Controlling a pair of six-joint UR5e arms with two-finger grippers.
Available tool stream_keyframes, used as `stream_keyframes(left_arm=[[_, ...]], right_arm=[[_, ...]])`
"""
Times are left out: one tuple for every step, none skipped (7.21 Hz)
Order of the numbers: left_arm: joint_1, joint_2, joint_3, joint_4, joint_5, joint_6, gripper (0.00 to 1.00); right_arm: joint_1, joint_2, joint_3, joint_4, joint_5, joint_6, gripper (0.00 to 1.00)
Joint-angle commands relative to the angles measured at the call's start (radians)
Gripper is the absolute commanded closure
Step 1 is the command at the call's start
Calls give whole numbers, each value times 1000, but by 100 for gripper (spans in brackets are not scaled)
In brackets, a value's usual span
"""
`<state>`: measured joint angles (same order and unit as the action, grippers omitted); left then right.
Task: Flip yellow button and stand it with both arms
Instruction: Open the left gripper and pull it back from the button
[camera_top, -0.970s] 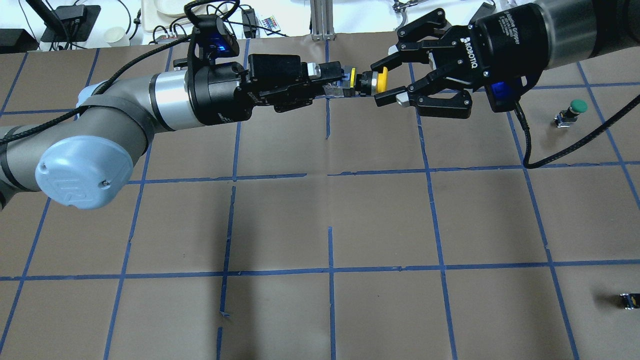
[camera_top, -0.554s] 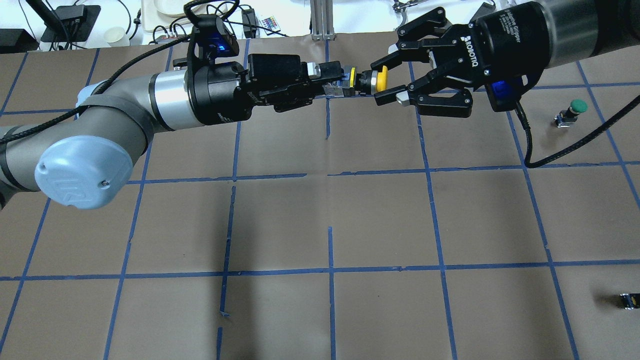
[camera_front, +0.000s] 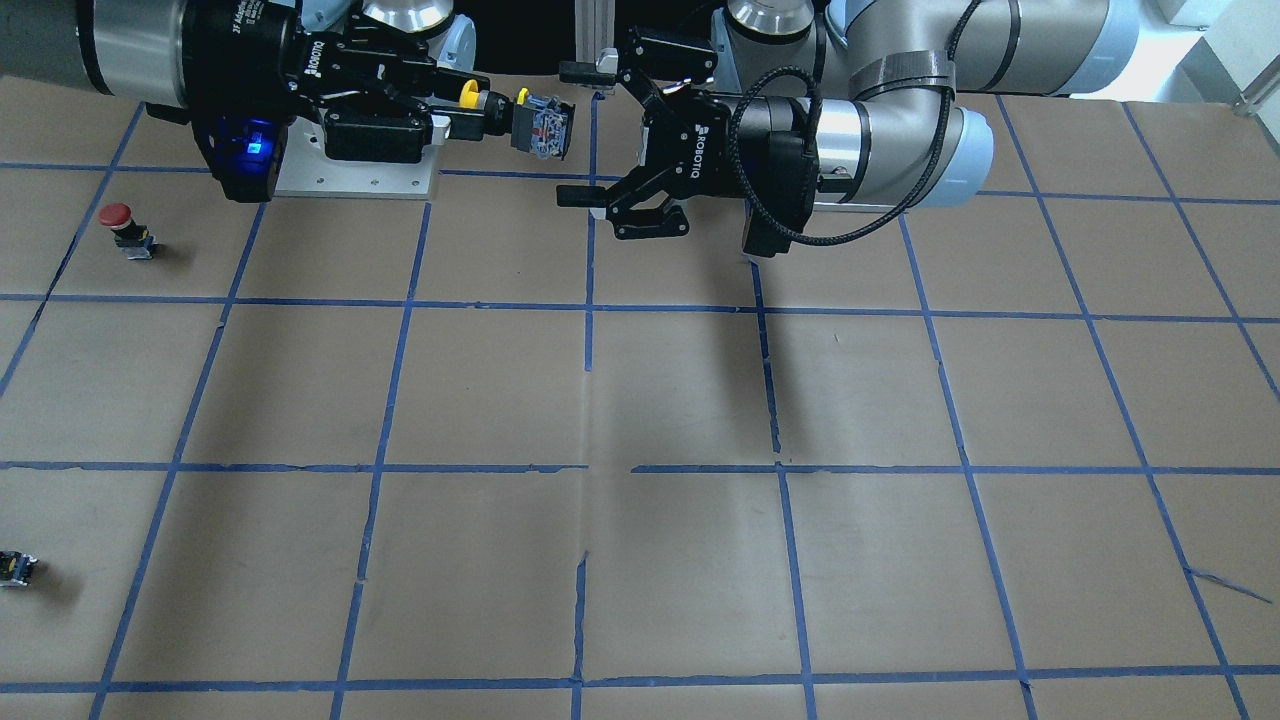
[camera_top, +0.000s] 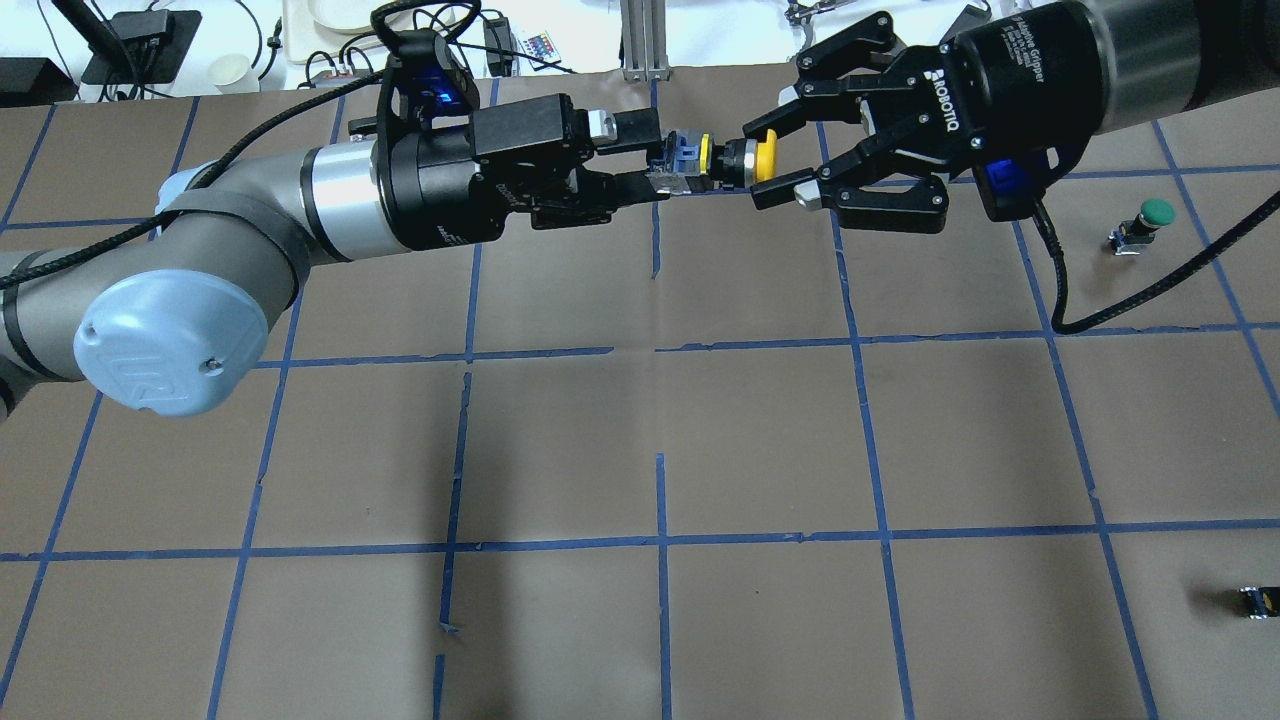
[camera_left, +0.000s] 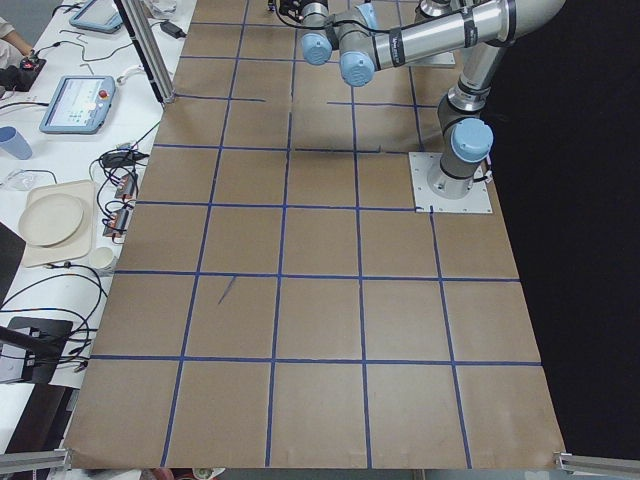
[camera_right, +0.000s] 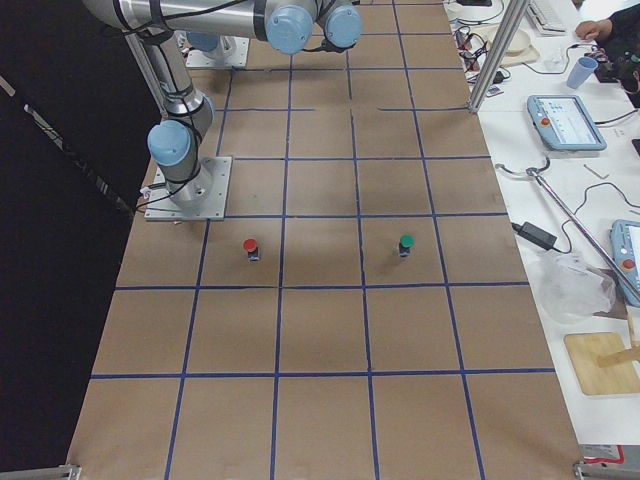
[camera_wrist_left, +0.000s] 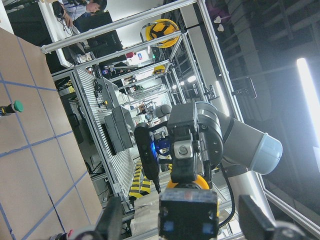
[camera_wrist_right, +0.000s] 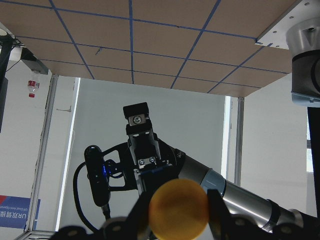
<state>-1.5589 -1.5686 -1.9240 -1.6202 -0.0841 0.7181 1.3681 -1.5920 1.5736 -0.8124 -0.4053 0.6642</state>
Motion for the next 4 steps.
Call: stream_keyframes(left_arm=[[11, -4, 8, 44, 13, -81, 1], [16, -22, 11, 133, 20, -191, 0], [46, -66, 25, 243, 134, -291, 0], [86, -89, 37, 398, 294, -443, 0]], right_arm=[[-15, 4, -15, -34, -77, -1, 99], [-33, 12, -36, -57, -161, -17, 99], [-70, 14, -40, -88, -226, -41, 99], [-104, 14, -43, -105, -290, -82, 99]])
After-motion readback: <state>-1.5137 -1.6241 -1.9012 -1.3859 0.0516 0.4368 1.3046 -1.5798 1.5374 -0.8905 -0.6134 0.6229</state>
